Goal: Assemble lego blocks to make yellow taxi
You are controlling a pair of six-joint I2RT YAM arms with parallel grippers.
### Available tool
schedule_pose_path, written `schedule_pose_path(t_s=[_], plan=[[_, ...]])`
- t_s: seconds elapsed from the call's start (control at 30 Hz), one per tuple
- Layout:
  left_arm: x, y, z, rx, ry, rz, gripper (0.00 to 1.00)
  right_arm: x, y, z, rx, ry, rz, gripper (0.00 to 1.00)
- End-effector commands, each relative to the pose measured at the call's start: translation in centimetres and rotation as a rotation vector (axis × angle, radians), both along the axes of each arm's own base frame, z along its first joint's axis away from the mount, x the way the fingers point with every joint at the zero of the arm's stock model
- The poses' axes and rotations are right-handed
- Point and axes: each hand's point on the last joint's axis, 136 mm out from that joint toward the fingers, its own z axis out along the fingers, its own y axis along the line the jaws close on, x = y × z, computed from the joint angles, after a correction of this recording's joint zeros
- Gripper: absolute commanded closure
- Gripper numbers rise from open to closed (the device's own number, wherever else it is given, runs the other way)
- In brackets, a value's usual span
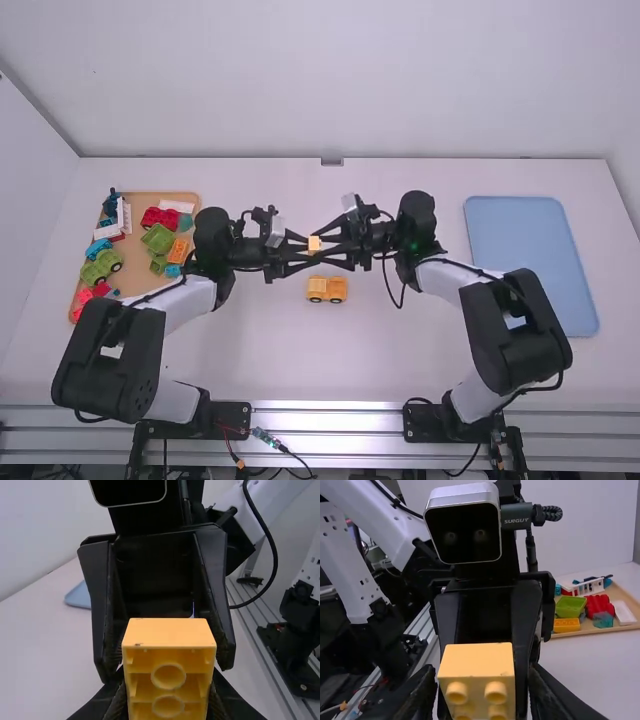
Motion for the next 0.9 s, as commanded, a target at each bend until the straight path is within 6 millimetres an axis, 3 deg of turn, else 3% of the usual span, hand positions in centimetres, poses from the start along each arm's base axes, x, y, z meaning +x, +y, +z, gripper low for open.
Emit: schedule_pose_path(t_s=[0.0,0.4,0.63,0.87], plan=[[-0.8,0.0,-0.2,-0.002,0.005,-0.022,0.98,-0.1,0.1,-0.3,-0.001,-0.001,0.01,0.52],[-0.8,-0.1,-0.2,-0.002,0.002,-0.022,0.98,-0.1,0.1,-0.4,0.001,-0.011,0.009,0.49],[-1.8,-0.1,-0.1,-0.006,-0.039,-0.081,0.98,0.2,0.2,-0.4,0.001,-0.011,-0.006,0.6],[-1.6,-0.1,-0.2,-0.003,-0.032,-0.066,0.98,0.1,0.2,-0.4,0.0,-0.01,-0.006,0.67]])
